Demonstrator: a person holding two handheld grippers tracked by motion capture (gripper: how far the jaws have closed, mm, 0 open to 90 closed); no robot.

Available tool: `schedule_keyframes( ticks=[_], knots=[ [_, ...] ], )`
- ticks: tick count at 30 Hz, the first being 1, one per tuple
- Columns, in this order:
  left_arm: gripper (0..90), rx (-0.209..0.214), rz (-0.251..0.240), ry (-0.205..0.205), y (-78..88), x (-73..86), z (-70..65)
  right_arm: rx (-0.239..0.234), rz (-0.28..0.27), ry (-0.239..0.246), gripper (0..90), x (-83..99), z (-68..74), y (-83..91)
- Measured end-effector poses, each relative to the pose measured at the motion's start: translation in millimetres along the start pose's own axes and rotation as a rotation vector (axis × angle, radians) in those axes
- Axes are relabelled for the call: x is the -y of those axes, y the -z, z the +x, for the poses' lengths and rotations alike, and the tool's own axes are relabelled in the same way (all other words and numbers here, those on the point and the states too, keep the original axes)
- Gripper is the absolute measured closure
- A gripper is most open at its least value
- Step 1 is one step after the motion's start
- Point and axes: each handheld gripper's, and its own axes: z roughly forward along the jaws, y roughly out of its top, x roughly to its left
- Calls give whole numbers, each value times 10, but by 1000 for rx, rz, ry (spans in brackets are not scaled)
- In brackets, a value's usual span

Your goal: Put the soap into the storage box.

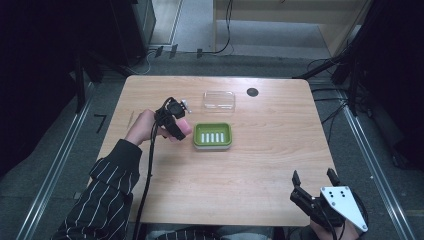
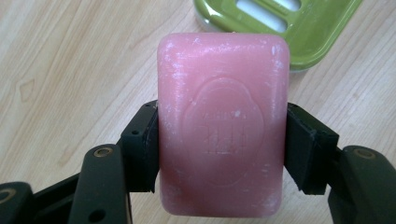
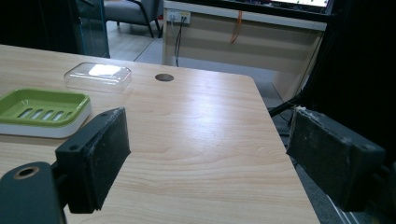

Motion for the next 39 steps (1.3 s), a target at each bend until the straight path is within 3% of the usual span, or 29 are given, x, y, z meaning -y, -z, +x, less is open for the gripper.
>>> schedule_keyframes(
  ticks=[39],
  knots=[
    [382,17,-20,-150,10,-340,-173,1,2,3,127,1,-1,0]
  ],
)
